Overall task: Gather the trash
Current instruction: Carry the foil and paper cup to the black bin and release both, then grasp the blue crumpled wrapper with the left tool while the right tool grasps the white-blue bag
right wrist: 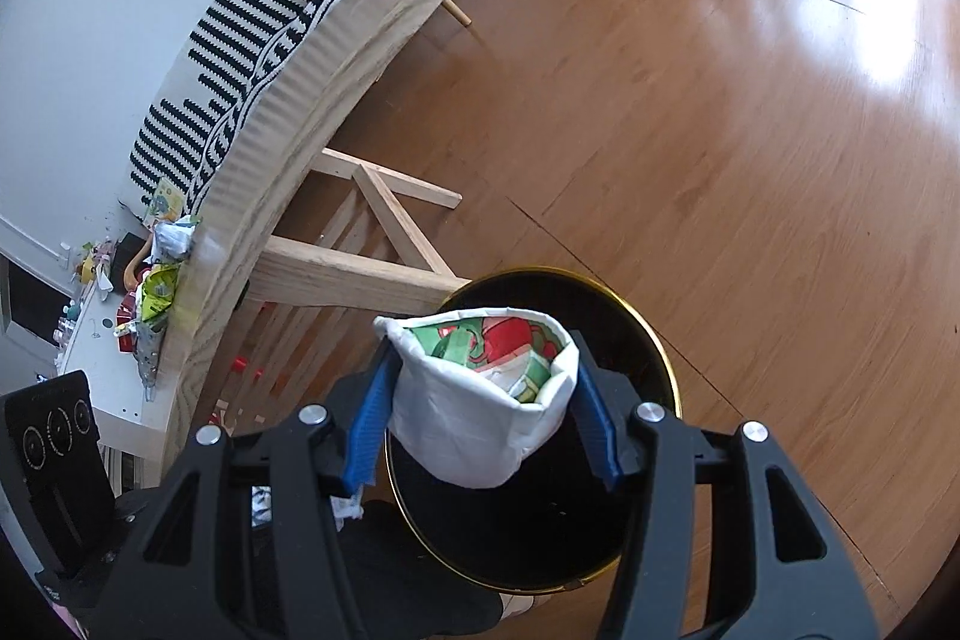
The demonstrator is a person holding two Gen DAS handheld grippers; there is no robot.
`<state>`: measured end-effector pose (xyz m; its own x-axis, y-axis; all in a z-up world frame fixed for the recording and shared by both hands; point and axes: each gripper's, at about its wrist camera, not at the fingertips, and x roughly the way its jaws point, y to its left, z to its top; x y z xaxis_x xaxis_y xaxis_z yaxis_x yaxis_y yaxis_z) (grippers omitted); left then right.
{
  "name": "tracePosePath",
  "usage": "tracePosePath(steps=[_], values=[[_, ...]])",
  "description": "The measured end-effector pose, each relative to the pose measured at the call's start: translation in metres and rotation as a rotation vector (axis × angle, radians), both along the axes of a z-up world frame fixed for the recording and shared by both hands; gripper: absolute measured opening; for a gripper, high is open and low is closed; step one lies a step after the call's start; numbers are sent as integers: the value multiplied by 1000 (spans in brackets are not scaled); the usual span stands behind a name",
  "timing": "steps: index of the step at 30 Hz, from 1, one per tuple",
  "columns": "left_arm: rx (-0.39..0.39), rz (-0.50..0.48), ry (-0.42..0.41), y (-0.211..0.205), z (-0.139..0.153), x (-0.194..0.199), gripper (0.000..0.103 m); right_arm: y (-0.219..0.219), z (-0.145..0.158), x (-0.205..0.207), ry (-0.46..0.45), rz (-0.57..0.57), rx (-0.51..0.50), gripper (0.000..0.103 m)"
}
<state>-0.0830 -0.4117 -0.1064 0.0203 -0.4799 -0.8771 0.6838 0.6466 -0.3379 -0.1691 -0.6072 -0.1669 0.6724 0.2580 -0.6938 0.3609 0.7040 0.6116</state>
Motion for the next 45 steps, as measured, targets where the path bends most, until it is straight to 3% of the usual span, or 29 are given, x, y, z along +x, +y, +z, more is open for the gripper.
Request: tracePosePath(steps=[1, 2, 3, 4, 5, 8, 10, 14, 19, 23, 27, 30, 33, 37, 39, 41, 45], values=[[7, 2, -2, -1, -2, 2, 31, -1, 1, -1, -4, 4, 3, 55], [22, 6, -6, -2, -2, 2, 52, -1, 2, 0, -8, 6, 10, 57], [30, 16, -12, -4, -3, 2, 81, -4, 3, -2, -12, 7, 20, 63], [16, 39, -25, -3, -2, 2, 91, -8, 4, -2, -11, 2, 37, 85], [-3, 63, -42, -2, 1, 1, 96, -10, 6, -2, -2, -13, 46, 95], [-23, 90, -67, 0, 6, 2, 96, -21, 16, -6, 6, -67, 33, 97], [-40, 116, -84, 5, 18, 7, 96, -25, 24, -10, 36, -122, -55, 97], [-125, 189, -251, 29, 72, 18, 96, -19, 42, -14, 37, -144, -237, 97], [-113, 299, -417, 113, 123, 34, 97, -11, 42, -4, 17, -130, -88, 97], [-44, 545, -493, 220, 130, 55, 97, 24, 64, 17, 2, -52, -210, 97], [45, 890, -413, 333, 107, 99, 97, 74, 111, 48, -131, 30, -321, 97], [62, 986, -360, 380, 92, 138, 97, 108, 142, 79, -217, 100, -368, 97], [102, 972, -377, 400, 91, 171, 97, 164, 168, 125, -281, 267, -492, 97], [87, 909, -305, 420, 70, 198, 97, 233, 172, 178, -257, 471, -641, 97], [96, 893, -273, 420, 61, 215, 97, 254, 165, 206, -214, 521, -686, 97], [107, 862, -298, 418, 62, 223, 97, 269, 153, 238, -158, 561, -712, 97], [205, 844, -377, 415, 63, 237, 97, 283, 134, 281, -104, 595, -739, 97]])
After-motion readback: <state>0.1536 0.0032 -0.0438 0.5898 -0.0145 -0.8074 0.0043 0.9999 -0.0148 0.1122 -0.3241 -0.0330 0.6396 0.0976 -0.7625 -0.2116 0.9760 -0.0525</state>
